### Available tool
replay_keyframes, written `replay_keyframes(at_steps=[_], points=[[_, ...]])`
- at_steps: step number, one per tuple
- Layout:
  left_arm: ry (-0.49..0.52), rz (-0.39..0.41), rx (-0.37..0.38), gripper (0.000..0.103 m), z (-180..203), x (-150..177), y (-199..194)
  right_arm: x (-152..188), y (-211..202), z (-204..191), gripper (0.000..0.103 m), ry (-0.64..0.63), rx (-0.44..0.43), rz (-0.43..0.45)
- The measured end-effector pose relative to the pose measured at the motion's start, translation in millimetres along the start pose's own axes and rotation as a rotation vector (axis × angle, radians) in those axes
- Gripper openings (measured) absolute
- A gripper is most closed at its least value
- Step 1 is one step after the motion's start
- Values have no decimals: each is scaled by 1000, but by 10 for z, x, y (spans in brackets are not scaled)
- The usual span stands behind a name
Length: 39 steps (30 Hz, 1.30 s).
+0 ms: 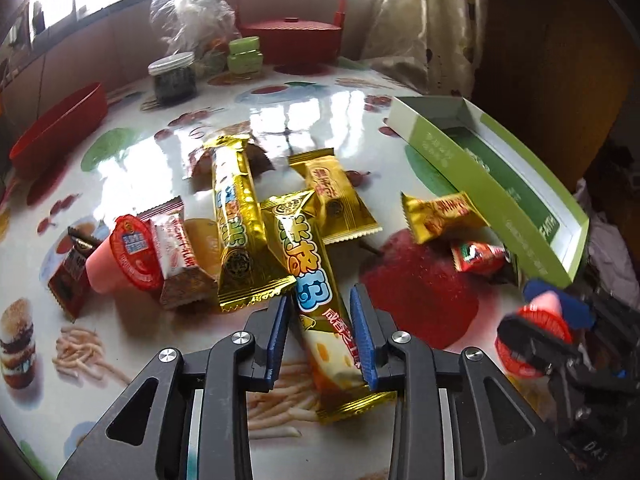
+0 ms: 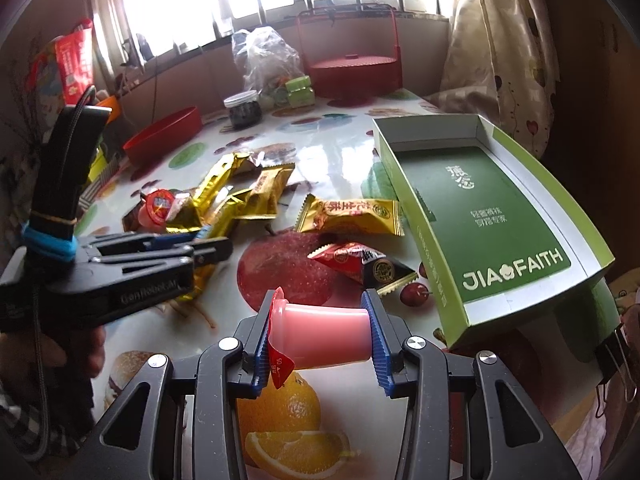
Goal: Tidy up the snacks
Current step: 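Carry the snack bar and jelly cup in both grippers over the green box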
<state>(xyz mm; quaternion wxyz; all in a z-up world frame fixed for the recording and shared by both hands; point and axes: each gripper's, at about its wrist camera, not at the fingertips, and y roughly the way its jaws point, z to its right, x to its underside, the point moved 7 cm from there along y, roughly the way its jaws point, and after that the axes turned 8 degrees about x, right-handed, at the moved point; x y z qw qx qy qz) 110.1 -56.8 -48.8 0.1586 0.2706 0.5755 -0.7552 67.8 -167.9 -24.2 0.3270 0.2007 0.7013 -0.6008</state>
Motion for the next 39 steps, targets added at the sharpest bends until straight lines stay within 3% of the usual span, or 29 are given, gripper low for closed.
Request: replay_keyframes(at_steps=[4, 16, 39], points=[[-6, -1, 10, 24, 11, 12, -29, -47, -18, 9, 40, 3, -8, 10], [-7, 49, 90, 24, 167, -110, -276, -256, -97, 93, 40, 30, -13, 45], [117, 59, 275, 24, 1012, -761, -61, -580, -210, 895, 40, 151, 142, 104]])
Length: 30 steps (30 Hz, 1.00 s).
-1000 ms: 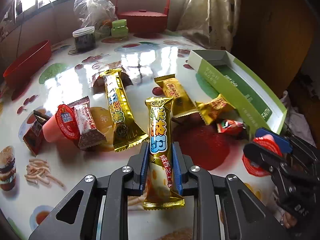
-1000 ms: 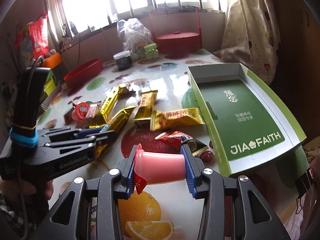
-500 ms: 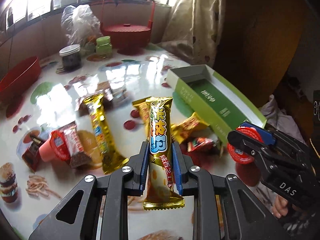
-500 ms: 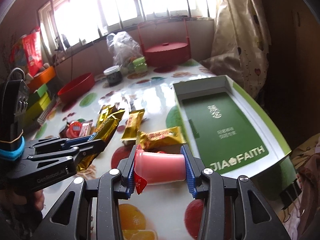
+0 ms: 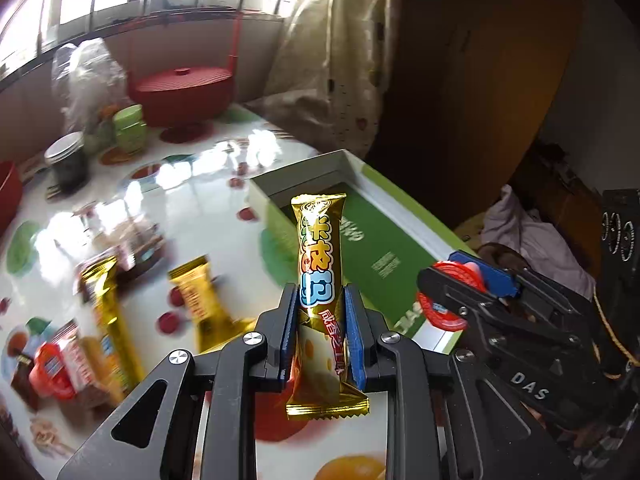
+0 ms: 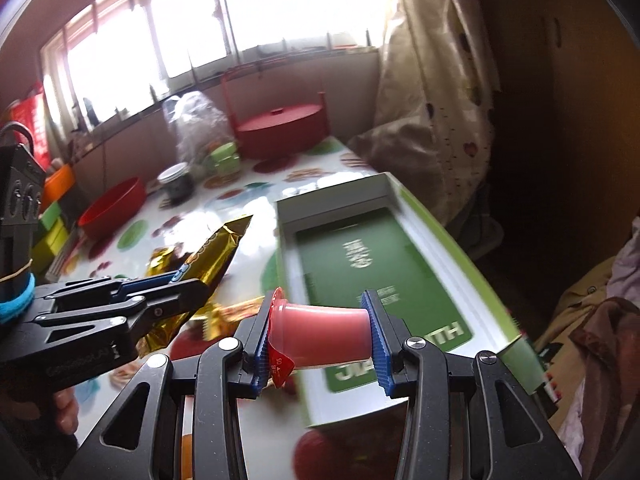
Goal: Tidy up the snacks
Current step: 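Carry the snack bar and jelly cup in both grippers over the green box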
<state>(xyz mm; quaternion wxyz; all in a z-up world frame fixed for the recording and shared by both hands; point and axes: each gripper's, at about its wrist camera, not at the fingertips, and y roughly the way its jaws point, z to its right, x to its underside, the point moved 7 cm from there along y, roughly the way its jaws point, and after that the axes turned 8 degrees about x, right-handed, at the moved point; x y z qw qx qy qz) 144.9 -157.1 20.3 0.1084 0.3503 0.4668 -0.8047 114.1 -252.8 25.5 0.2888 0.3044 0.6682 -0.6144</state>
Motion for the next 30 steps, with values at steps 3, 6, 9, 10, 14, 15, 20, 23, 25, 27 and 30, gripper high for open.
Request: replay_keyframes(at_steps=[3, 6, 9, 10, 14, 15, 20, 23, 25, 27, 30], points=[[11, -8, 24, 24, 105, -66, 108, -7, 65, 138, 40, 20, 25, -9], [22, -28, 43, 24, 197, -117, 262, -6, 139, 269, 40, 36, 46, -18], [21, -38, 50, 24, 244, -145, 385, 2, 219, 366, 40, 39, 67, -30], [19, -47, 48, 24, 255, -151, 435, 10, 243, 388, 40, 40, 73, -35], [27, -74, 55, 24, 296, -157, 573, 36, 358, 472, 40, 40, 91, -54], [22, -85, 58, 24, 303, -153, 616, 45, 392, 492, 40, 37, 98, -59], [29, -109, 58, 24, 346, -130, 709, 84, 512, 562, 40, 27, 116, -82], [29, -124, 45, 24, 336, -118, 776, 112, 566, 581, 40, 8, 137, -91], [18, -135, 43, 24, 315, -108, 826, 128, 606, 580, 40, 2, 137, -101], [11, -140, 49, 24, 302, -98, 845, 132, 619, 583, 40, -3, 138, -100], [14, -146, 44, 26, 292, -94, 871, 122, 633, 603, 41, -5, 143, -96]])
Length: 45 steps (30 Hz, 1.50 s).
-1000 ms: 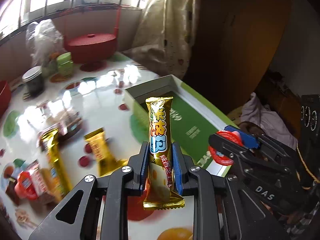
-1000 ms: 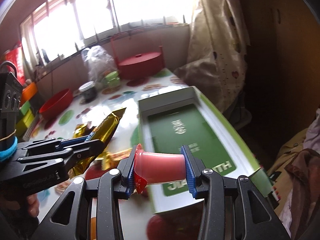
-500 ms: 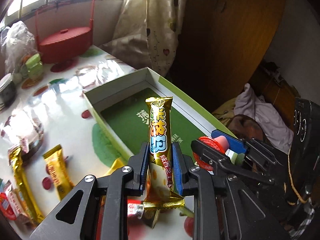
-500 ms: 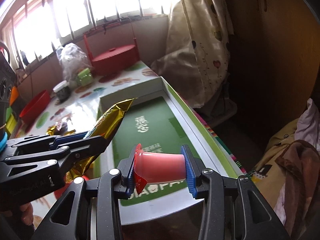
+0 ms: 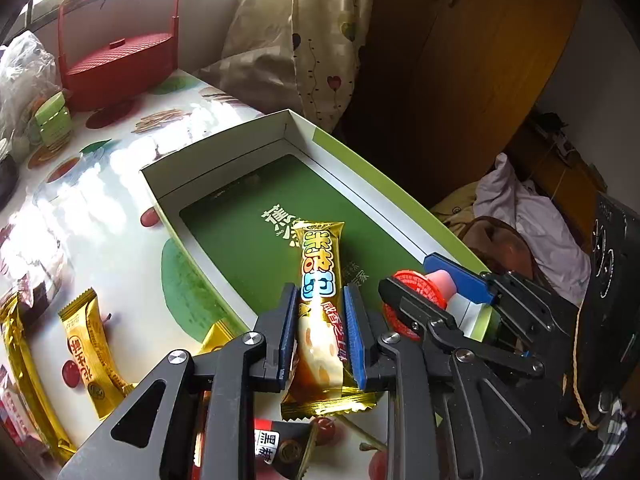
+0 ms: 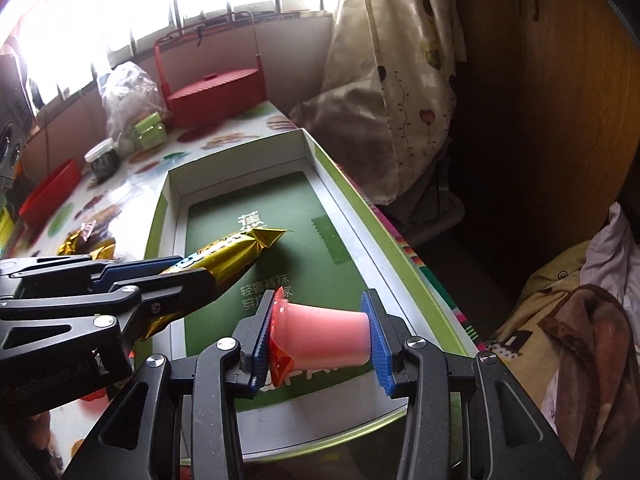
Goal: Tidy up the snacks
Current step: 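Carry the snack bar and jelly cup in both grippers over the green box, then lower both items into the green box and open both grippers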
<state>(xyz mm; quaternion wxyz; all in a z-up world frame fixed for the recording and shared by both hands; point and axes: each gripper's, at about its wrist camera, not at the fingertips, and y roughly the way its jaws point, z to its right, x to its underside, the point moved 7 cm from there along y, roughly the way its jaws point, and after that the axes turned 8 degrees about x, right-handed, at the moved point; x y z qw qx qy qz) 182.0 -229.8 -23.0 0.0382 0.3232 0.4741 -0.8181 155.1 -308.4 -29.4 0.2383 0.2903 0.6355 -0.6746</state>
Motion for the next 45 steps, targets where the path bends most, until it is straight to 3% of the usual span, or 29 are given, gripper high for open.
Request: replay_keyframes(at_steps=[11, 17, 35, 43, 45], points=[[-17, -4, 49, 29, -48, -30, 45, -48, 5, 53, 55, -13, 26, 25], [27, -30, -24, 29, -82, -26, 54, -35, 65, 8, 56, -43, 27, 6], [-69, 9, -98, 29, -694, 141, -320, -72, 152, -805, 57, -141, -46, -15], [-121, 31, -64, 29, -818, 156, -416, -105, 136, -943, 57, -147, -50, -11], [-122, 45, -61, 38, -807, 145, -446, -134, 98, -918, 57, -139, -47, -1]])
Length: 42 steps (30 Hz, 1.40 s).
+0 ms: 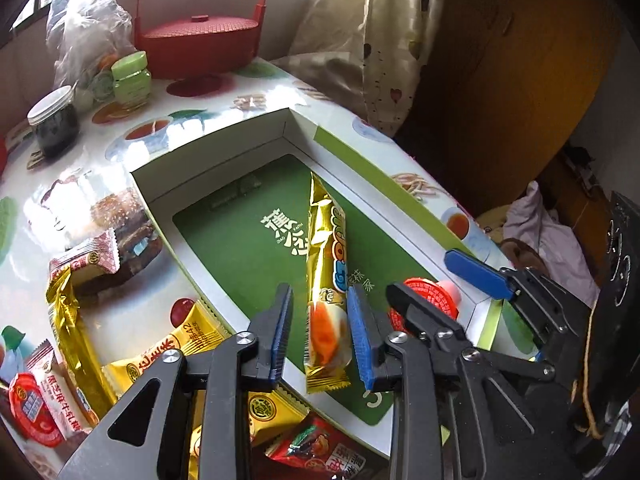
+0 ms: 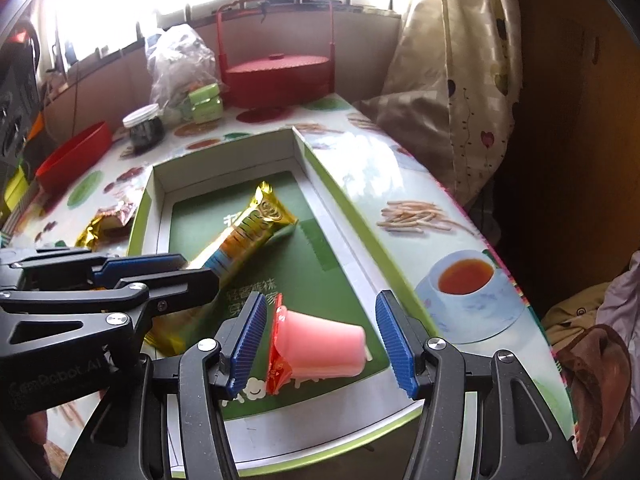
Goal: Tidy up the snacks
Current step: 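Lower both items into the green box and open both grippers, then withdraw both grippers from the box back toward the snack pile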
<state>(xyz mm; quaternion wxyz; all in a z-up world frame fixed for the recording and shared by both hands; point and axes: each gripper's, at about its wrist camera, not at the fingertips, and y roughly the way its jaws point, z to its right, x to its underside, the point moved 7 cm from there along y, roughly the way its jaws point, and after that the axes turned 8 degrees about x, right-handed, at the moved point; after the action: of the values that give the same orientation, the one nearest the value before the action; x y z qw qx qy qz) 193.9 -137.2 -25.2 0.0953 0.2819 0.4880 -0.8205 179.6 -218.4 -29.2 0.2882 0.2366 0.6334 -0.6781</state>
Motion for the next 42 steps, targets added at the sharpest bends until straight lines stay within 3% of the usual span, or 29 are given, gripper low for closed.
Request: replay_keyframes(at_steps=[3, 10, 23, 35, 38, 42], points=[[-1, 44, 19, 59, 36, -58, -113, -19, -59, 43, 58, 18, -3, 5], [-5, 84, 10, 60, 10, -91, -333, -30, -217, 84, 59, 52, -14, 24], [-69, 154, -6, 60, -210, 196, -839, -39, -519, -12, 62, 48, -36, 88], [-141, 169, -74, 60, -593, 622, -1134, 123, -770, -332, 62, 14, -88, 110], [-164, 165, -81, 60, -688, 728, -1144, 167, -835, -462, 62, -20, -138, 116], [-180, 164, -75, 60, -766, 818, -1147, 284, -838, -681, 62, -103, -142, 93]])
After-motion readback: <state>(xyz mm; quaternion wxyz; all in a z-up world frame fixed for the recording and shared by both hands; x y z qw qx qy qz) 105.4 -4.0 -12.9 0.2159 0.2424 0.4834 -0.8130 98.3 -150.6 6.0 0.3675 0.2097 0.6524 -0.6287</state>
